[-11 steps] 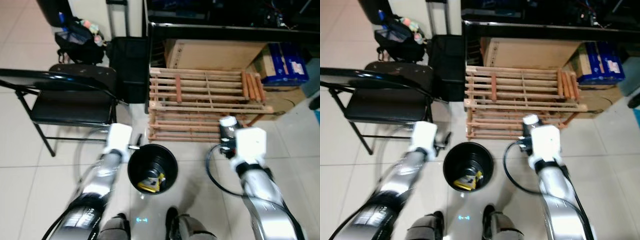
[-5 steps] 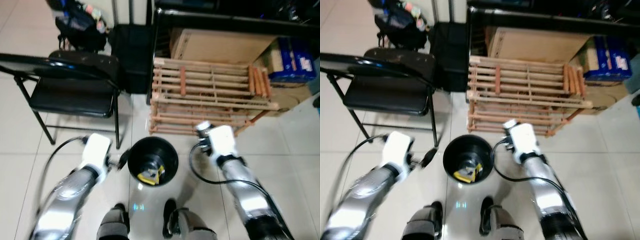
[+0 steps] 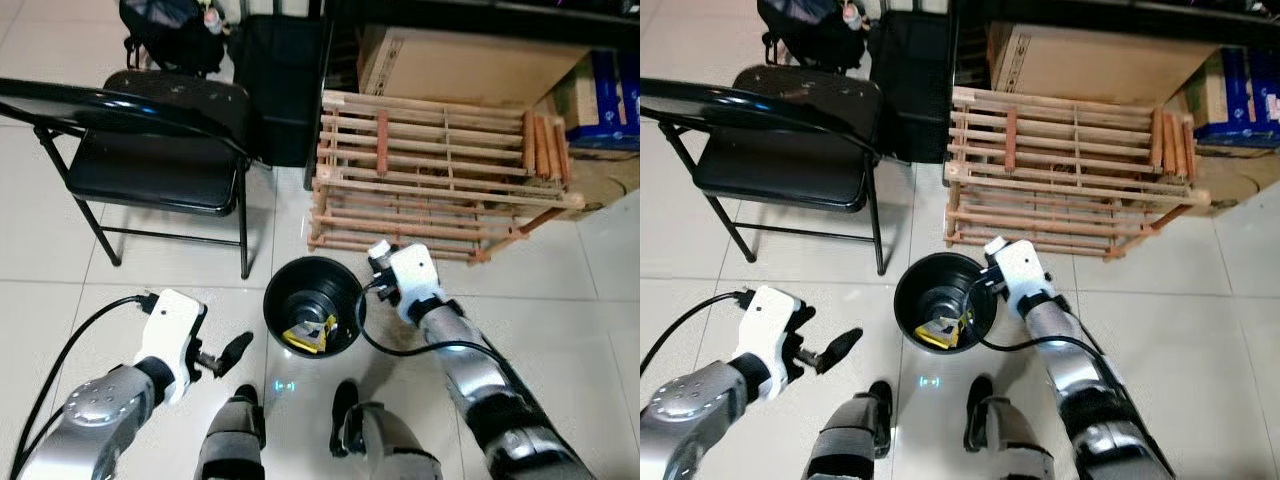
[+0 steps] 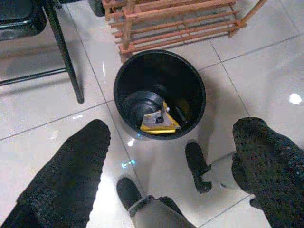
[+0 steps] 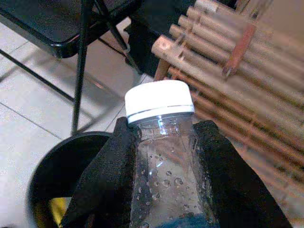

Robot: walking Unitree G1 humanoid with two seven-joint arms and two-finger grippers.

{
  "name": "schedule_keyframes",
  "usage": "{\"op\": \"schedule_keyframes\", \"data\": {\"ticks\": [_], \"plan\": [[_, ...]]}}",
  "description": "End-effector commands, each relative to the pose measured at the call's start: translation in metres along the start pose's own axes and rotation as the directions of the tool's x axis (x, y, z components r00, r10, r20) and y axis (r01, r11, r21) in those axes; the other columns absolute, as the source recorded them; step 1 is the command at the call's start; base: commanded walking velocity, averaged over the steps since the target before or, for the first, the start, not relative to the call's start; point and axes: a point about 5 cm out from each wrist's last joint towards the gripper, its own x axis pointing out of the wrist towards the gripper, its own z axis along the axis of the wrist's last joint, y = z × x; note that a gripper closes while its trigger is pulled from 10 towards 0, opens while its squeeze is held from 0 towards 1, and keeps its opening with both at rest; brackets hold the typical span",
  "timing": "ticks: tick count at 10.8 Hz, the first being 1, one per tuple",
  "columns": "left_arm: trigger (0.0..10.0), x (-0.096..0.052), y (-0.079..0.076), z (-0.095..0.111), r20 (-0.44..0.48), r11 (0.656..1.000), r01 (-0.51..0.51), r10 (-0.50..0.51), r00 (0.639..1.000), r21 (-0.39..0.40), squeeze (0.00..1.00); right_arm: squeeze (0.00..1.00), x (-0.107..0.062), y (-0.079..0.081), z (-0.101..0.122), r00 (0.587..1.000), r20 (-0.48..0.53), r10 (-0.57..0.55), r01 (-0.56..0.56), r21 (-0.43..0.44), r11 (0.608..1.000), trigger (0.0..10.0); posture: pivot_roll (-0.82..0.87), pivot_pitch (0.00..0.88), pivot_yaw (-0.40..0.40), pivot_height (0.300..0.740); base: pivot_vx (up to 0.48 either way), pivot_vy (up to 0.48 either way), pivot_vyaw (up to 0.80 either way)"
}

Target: Picking trash to rubbish bin

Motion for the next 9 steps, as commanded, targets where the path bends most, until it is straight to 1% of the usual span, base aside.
{"op": "schedule_keyframes", "data": {"ticks": [1,3,6,7,9], "plan": [[10.0,-0.003,-0.008,-0.007,-0.033,0.998,0.053,-0.054,0.998,-0.022,0.0,0.0,-0.005,0.001,-0.013,0.999,-0.045,-0.007,0.01,0.05,0.999,10.0,0.51,0.403,-0.095,0.74,0.0,0.0,0.0],[10.0,-0.002,-0.013,-0.009,-0.055,0.997,0.072,-0.073,0.996,-0.03,0.0,0.0,-0.001,0.015,-0.018,0.997,-0.077,0.025,-0.018,0.091,0.996,10.0,0.51,0.403,-0.095,0.74,0.0,0.0,0.0],[10.0,-0.003,-0.012,-0.01,-0.075,0.996,0.081,-0.083,0.994,-0.029,0.0,0.0,0.009,0.042,-0.011,0.993,-0.06,0.1,-0.093,0.116,0.989,10.0,0.52,0.405,-0.09,0.74,0.0,0.0,0.0],[10.0,-0.003,-0.012,-0.011,-0.078,0.996,0.083,-0.085,0.993,-0.028,0.0,0.0,0.012,0.046,-0.008,0.993,-0.048,0.108,-0.101,0.125,0.987,10.0,0.52,0.405,-0.09,0.74,0.0,0.0,0.0],[10.0,-0.002,-0.014,-0.011,-0.08,0.996,0.09,-0.092,0.993,-0.027,0.0,0.0,0.017,0.053,0.0,0.993,-0.021,0.118,-0.112,0.173,0.979,10.0,0.52,0.404,-0.089,0.74,0.0,0.0,0.0]]}}
